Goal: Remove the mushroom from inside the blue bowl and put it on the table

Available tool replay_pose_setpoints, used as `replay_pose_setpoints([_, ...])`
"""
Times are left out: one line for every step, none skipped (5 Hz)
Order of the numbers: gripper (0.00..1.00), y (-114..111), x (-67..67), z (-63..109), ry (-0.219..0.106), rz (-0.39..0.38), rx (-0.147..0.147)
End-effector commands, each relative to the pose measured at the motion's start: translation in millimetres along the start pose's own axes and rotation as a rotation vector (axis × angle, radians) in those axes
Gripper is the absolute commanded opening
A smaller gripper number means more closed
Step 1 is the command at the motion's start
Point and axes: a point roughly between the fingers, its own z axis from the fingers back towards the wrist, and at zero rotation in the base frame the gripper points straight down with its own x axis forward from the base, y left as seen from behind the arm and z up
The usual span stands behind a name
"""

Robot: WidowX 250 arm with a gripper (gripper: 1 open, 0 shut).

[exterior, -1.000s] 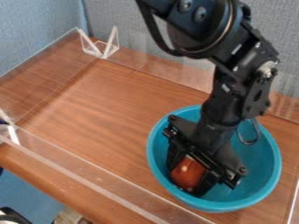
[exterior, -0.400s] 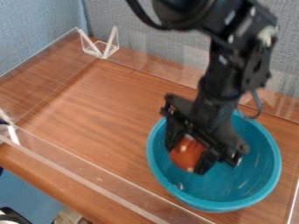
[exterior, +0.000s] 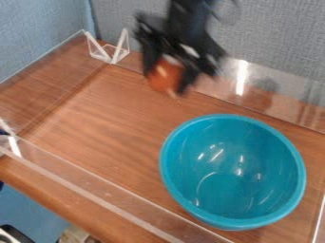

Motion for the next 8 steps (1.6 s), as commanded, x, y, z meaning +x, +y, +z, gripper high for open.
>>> replay_pose_setpoints([0.00, 46.7, 9.3, -9.3, -0.017, 0.074, -0.003])
replay_pose_setpoints([0.00, 77.7, 12.9, -39.4, 0.034, 0.113, -0.013])
replay_pose_setpoints([0.00, 80.0, 15.1, -58.0, 0.065, 0.112, -0.018])
replay_pose_setpoints([0.00, 82.7, 17.2, -73.1, 0.085, 0.112, -0.018])
replay_pose_setpoints([0.00, 85.8, 18.6, -86.7, 0.101, 0.111, -0.022])
replay_pose_setpoints([0.00, 87.8, 20.4, -99.3, 0.117, 0.109, -0.024])
replay_pose_setpoints([0.00, 89.0, 21.9, -108.0, 0.126, 0.108, -0.028])
replay_pose_setpoints([1.00, 90.5, 20.6, -105.5, 0.122, 0.114, -0.032])
